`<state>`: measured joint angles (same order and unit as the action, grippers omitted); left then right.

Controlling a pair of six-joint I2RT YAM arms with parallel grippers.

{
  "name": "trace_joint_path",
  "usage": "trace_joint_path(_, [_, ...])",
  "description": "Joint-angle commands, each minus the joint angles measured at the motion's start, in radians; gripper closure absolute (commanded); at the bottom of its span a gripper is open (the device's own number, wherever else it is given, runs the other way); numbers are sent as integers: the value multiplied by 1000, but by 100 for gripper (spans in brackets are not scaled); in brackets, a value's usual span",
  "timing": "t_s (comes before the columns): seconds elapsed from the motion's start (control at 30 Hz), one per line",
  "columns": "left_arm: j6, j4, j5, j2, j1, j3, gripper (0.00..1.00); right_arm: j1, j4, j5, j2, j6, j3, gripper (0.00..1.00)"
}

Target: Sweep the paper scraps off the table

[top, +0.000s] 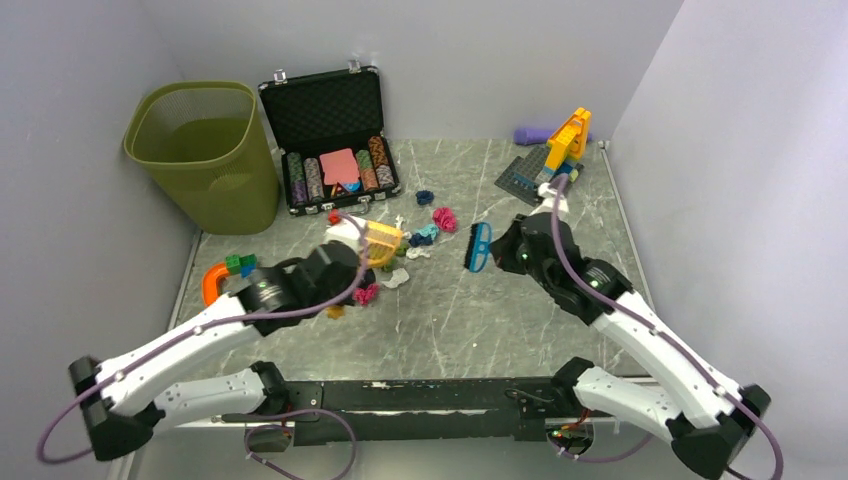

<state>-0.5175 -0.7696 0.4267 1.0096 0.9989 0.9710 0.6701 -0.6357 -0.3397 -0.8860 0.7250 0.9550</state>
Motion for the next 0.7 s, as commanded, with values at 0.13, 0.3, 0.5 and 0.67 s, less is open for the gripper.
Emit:
trace_joint_path(0.13, [167, -302, 197, -206, -192, 174, 100, 98, 321, 406, -327, -22, 42, 100])
trace_joint_path(0.3, [169, -456, 456, -203, -217, 254, 100, 259, 404, 472, -603, -32, 245, 100])
trace_joint_path(0.5, [33, -524, 681, -280, -238, 245, 100, 362, 462, 532, -940, 25, 524, 100])
trace_joint_path(0.67, [-20, -493, 738, -365, -240, 205, 100, 402, 453, 562, -1189, 100, 763, 100])
